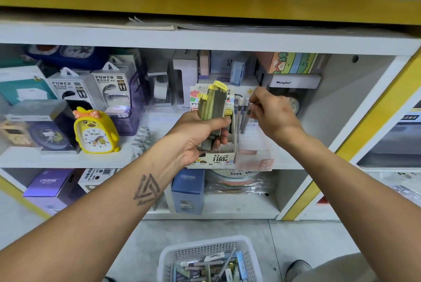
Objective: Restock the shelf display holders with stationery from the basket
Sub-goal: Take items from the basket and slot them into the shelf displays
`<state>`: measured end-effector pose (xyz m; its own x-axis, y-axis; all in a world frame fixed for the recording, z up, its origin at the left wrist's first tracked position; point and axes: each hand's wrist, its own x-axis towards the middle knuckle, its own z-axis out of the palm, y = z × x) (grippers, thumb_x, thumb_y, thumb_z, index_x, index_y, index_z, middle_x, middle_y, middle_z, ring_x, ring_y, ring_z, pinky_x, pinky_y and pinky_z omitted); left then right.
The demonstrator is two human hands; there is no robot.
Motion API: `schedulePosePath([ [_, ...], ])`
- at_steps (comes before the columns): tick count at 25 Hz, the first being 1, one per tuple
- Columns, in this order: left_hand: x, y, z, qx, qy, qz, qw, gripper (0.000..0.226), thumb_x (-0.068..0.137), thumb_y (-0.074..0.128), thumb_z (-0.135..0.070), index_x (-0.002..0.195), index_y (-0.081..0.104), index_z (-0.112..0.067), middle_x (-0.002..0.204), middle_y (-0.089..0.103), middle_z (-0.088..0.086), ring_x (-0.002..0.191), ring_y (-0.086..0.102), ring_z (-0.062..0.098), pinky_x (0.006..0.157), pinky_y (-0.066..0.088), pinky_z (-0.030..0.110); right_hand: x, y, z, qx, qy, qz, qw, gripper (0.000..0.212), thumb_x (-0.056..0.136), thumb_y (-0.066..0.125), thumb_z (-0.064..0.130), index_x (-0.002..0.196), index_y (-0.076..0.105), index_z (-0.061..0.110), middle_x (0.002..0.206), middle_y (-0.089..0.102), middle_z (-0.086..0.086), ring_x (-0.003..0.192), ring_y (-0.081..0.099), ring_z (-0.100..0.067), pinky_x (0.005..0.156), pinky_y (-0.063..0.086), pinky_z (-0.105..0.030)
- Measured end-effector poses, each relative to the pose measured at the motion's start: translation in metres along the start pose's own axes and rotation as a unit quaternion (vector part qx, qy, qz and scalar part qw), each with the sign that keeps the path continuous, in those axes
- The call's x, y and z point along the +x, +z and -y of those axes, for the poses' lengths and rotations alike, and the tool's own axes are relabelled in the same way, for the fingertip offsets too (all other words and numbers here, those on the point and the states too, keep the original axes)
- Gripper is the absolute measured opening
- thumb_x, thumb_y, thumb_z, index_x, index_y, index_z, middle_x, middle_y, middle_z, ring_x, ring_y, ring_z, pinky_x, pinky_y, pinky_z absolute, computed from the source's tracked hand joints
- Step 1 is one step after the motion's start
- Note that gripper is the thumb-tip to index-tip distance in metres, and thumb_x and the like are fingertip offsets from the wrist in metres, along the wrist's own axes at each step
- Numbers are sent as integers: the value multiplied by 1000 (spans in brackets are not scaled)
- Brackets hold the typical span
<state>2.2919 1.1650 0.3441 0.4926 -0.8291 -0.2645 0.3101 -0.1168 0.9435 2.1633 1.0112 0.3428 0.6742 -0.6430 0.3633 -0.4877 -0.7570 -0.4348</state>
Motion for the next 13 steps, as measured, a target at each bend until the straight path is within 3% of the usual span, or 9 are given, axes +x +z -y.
schedulePosePath([
  [4, -5, -2, -2, -33, -18, 39, 999, 10, 83, 76, -5, 90, 70, 0, 75, 70, 20, 59, 67, 26, 53, 54, 26, 2, -2, 8, -48, 13, 10, 999, 28, 100, 51, 15, 124, 67, 13, 109, 73, -12, 98, 67, -31, 86, 54, -40],
  [6, -6, -4, -3, -47, -26, 52, 997, 8, 84, 74, -3, 90, 71, 0, 78, 71, 22, 63, 70, 27, 56, 58, 28, 1, -6, 19, 120, 65, 0, 991, 25, 99, 58, 20, 121, 69, 16, 96, 76, -4, 83, 70, -19, 74, 55, -34],
  [8, -10, -5, -4, -53, -28, 66, 996, 3, 84, 74, -3, 86, 74, -1, 82, 71, 23, 67, 71, 29, 60, 60, 31, -1, -11, 32, 353, 131, 59, 925, 18, 97, 64, 22, 109, 72, 10, 84, 75, -4, 65, 67, -16, 56, 48, -29],
  [9, -12, -6, -5, -52, -28, 74, 995, 3, 84, 74, -3, 84, 76, -1, 83, 72, 24, 69, 72, 30, 60, 60, 31, -3, -12, 37, 418, 142, 93, 893, 17, 95, 67, 19, 104, 72, 5, 82, 72, -8, 61, 64, -17, 53, 44, -28],
  [13, -19, -12, -8, -76, -41, 81, 993, 14, 85, 72, -4, 97, 72, 3, 88, 72, 26, 77, 74, 34, 61, 60, 35, -8, -12, 50, 496, 144, 116, 849, 5, 91, 68, 0, 90, 72, 2, 73, 68, -14, 58, 58, -18, 54, 47, -24],
])
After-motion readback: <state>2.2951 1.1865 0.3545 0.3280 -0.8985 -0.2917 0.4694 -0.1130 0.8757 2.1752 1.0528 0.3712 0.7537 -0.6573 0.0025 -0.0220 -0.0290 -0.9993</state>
